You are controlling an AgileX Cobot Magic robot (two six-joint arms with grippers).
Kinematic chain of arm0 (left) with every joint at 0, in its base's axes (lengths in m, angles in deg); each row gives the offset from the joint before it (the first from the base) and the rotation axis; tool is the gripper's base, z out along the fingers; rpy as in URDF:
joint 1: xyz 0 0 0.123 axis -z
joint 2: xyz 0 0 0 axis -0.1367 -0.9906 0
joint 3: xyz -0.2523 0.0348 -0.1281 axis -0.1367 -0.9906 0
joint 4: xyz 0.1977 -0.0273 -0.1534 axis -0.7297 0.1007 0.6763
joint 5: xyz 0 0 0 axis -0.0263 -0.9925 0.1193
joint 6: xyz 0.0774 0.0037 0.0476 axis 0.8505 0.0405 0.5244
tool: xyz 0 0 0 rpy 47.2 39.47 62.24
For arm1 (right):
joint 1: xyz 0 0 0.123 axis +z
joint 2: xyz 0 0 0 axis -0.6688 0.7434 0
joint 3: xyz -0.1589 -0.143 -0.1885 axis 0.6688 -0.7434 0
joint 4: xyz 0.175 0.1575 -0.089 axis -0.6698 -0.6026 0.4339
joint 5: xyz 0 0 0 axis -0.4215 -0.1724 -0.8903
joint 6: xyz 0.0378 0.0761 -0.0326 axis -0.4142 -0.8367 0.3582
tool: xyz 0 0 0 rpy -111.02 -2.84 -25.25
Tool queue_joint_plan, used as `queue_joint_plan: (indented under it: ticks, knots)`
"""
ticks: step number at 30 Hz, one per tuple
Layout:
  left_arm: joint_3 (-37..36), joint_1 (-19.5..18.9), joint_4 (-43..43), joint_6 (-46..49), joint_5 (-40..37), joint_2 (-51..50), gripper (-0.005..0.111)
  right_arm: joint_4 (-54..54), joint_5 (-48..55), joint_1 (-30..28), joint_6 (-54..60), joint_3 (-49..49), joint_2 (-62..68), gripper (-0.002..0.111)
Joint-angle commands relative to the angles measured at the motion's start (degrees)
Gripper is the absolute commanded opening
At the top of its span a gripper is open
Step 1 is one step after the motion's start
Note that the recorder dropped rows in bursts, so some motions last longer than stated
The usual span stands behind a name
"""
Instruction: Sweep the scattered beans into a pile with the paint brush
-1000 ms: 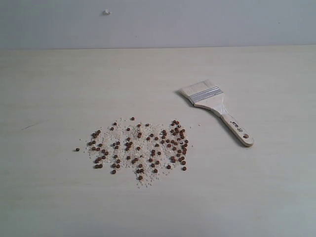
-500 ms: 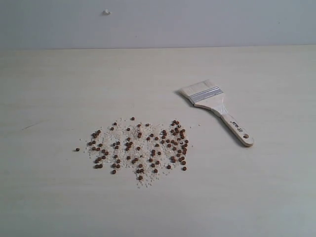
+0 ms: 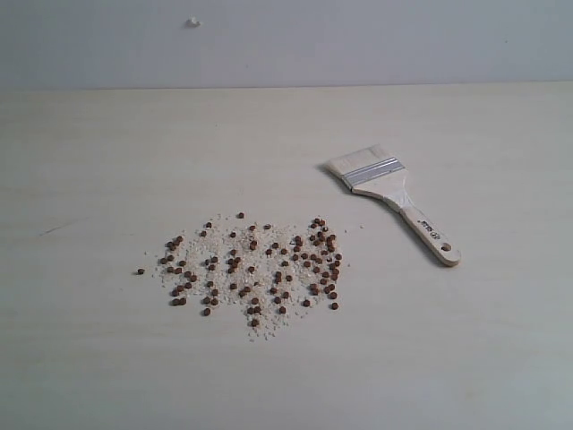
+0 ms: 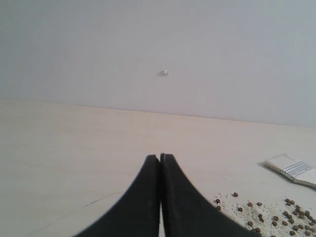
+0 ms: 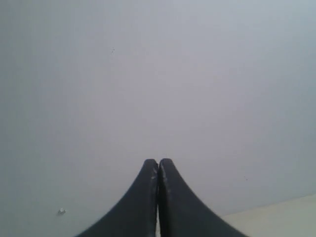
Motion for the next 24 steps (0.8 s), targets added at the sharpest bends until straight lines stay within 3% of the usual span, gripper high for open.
queue_joint_plan:
  ticks: [1,24]
  knots:
    - [-0.02,-0.11,0.38,-0.25,-0.23,0.38,0.0,-0.65,-0.72,-0.3,-0.31,-0.29,-0.3,0.0]
    - [-0.02,-0.11,0.38,-0.25,-0.23,0.38,0.0,-0.66,-0.4,-0.3,-0.08,1.45,20.59,0.0]
